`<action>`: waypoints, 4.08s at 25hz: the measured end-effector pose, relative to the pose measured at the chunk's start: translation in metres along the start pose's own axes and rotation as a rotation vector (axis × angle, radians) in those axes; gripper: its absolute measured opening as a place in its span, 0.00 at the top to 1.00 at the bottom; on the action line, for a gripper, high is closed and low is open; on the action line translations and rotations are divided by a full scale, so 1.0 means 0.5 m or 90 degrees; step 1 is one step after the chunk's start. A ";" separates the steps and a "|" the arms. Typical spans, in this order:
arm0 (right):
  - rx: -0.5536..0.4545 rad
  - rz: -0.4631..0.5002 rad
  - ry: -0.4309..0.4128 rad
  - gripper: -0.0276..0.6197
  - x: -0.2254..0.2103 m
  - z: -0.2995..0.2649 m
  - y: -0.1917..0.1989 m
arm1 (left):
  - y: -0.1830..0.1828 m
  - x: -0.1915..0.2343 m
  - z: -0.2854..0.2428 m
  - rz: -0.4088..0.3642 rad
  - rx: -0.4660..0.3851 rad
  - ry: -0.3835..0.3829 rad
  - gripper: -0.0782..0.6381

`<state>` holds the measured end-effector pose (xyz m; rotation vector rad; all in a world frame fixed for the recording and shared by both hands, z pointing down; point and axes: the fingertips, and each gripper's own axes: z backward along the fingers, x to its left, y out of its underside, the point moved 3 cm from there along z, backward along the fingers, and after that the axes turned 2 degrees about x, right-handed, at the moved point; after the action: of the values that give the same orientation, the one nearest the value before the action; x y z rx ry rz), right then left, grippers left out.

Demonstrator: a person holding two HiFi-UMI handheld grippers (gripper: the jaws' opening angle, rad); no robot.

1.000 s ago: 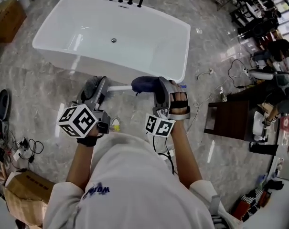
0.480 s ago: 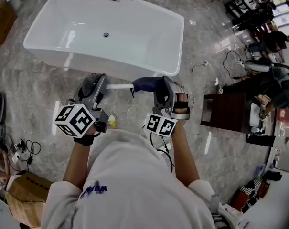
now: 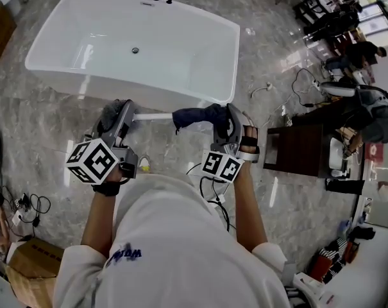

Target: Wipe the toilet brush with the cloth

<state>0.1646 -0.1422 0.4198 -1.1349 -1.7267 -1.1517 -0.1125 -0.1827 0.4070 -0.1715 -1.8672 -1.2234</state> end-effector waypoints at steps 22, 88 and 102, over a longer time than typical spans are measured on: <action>0.101 -0.001 0.002 0.73 -0.024 0.035 0.116 | 0.051 -0.018 -0.044 0.030 0.053 0.031 0.62; 0.136 0.138 -0.055 0.80 0.038 0.064 0.038 | 0.102 -0.116 -0.052 0.017 0.029 0.052 0.62; -0.002 0.142 -0.095 0.89 0.101 0.081 -0.173 | 0.141 -0.165 -0.039 -0.024 0.063 0.097 0.61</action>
<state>0.0624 -0.1081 0.4298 -1.4072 -1.6577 -0.9538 -0.0132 -0.1357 0.3980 0.0106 -1.8003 -1.1339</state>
